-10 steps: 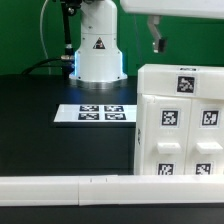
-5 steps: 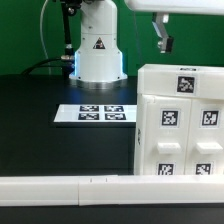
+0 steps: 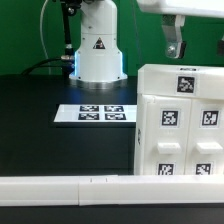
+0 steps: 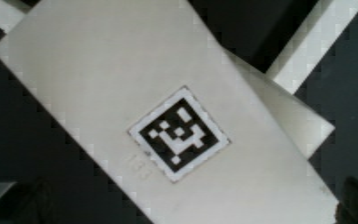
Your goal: Assemble cabinet
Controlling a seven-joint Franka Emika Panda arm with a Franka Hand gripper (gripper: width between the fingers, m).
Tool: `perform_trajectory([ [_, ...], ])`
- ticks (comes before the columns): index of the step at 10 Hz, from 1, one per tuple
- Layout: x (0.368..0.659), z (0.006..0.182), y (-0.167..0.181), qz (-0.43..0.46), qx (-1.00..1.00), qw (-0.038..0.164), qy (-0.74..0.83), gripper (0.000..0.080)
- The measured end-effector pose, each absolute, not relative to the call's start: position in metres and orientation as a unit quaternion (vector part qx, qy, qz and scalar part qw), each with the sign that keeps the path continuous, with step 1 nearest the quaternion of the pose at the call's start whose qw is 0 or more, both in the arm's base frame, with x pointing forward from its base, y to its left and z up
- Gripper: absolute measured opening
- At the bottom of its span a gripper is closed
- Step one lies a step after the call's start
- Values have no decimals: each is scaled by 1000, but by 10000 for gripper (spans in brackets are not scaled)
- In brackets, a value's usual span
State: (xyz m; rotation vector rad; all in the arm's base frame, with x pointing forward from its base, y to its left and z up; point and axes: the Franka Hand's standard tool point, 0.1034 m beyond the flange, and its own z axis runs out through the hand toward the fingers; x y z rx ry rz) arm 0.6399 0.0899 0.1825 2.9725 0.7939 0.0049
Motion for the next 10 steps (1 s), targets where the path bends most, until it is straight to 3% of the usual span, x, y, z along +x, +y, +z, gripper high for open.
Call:
perform_trajectory([
  [4, 646, 175, 101, 46, 952, 49, 298, 796],
  [10, 640, 178, 88, 10, 955, 41, 295, 796],
])
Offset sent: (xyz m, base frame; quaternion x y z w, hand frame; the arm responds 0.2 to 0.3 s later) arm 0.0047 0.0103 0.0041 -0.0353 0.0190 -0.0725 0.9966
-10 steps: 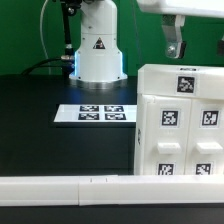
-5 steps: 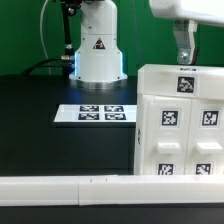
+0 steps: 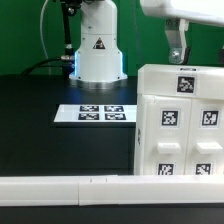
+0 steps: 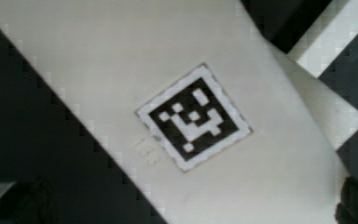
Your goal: Assemble cabinet
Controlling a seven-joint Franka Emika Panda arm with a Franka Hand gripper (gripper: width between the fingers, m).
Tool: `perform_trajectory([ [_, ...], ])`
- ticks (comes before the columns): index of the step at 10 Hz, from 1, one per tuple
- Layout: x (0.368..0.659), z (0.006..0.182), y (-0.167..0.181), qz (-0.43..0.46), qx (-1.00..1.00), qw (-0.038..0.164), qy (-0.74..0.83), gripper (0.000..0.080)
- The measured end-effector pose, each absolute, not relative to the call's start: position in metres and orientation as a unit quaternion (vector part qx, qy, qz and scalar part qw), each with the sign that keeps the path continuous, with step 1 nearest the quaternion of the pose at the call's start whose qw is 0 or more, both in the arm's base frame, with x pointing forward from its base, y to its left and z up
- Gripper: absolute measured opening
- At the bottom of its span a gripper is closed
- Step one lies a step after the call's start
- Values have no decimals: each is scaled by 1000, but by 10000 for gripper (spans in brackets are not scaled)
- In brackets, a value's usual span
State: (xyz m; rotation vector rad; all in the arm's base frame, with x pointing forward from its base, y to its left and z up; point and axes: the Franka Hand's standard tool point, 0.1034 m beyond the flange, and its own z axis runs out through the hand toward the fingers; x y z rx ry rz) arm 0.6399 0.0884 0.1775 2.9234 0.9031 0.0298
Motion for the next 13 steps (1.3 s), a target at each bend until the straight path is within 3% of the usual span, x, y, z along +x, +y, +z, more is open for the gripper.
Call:
perform_trajectory([
  [4, 646, 181, 82, 20, 902, 54, 428, 796],
  [8, 644, 179, 85, -2, 824, 81, 561, 796],
  [13, 639, 155, 85, -12, 844, 78, 531, 796],
])
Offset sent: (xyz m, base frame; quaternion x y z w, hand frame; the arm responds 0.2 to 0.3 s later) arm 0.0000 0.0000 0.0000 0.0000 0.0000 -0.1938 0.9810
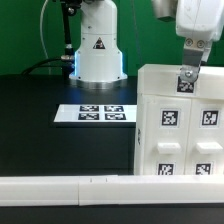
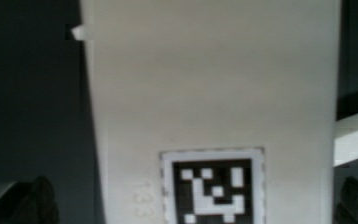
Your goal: Assemble cabinet
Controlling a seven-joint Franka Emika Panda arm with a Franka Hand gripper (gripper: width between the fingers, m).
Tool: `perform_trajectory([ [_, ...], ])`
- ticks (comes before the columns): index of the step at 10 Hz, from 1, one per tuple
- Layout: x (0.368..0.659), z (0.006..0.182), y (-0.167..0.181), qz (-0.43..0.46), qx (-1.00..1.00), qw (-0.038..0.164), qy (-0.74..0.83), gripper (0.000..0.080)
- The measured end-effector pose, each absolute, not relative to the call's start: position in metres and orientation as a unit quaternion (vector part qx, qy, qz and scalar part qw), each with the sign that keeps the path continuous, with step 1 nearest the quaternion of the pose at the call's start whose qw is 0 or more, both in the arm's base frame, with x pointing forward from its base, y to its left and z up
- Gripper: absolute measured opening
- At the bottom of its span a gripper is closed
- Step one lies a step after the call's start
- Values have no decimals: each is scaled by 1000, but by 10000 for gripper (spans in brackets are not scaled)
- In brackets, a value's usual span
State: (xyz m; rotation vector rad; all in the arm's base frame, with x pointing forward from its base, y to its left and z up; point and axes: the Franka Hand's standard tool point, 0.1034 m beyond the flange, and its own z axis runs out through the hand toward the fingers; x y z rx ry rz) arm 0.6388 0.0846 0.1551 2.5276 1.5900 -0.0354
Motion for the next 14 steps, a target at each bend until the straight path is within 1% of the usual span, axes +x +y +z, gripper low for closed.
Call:
perform_trajectory([
  [2, 639, 155, 82, -11, 855, 78, 513, 796],
  [3, 639, 155, 81, -10, 858, 78, 508, 706],
  [4, 639, 155, 81, -8, 870, 78, 487, 552],
  [9, 639, 155, 80, 7, 949, 77, 305, 554],
  [12, 640, 154, 81, 25, 995, 75, 64, 555],
  [13, 640, 154, 80, 22, 997, 70, -2, 555],
  [14, 643, 156, 80, 24, 996, 58, -57, 555],
])
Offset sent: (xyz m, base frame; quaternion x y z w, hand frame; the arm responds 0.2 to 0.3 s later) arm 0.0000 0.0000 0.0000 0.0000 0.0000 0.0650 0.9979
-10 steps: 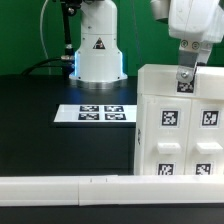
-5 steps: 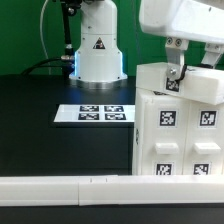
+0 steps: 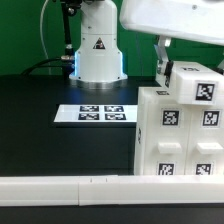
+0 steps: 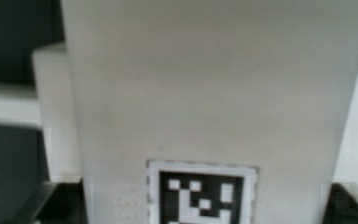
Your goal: Assemble cabinet
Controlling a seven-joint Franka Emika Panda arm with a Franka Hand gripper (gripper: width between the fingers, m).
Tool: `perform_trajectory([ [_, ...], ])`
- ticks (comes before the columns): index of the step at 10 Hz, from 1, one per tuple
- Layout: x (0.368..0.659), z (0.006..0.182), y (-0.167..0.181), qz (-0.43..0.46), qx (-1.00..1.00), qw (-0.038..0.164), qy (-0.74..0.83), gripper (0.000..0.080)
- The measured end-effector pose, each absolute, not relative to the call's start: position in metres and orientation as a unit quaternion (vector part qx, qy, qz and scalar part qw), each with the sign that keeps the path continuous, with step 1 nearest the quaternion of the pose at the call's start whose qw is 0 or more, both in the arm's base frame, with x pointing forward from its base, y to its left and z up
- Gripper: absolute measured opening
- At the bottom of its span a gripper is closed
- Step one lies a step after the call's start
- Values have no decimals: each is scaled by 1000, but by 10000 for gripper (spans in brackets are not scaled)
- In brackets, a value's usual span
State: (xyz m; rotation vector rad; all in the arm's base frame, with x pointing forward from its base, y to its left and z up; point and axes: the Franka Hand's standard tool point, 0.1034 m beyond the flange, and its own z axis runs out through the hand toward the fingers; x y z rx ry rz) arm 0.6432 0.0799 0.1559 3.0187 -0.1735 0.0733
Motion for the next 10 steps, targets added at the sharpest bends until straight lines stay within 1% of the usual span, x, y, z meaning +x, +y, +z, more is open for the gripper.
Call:
perform_trajectory([
  [2, 645, 157, 82, 33, 993, 59, -93, 555],
  [5, 645, 156, 80, 40, 973, 54, -220, 556],
  [6, 642, 154, 75, 45, 940, 55, -334, 556],
  [7, 641, 154, 73, 53, 900, 38, -431, 556],
  [8, 635, 153, 73, 51, 857, 26, -512, 556],
  [10, 634, 153, 74, 52, 830, 27, -555, 557],
])
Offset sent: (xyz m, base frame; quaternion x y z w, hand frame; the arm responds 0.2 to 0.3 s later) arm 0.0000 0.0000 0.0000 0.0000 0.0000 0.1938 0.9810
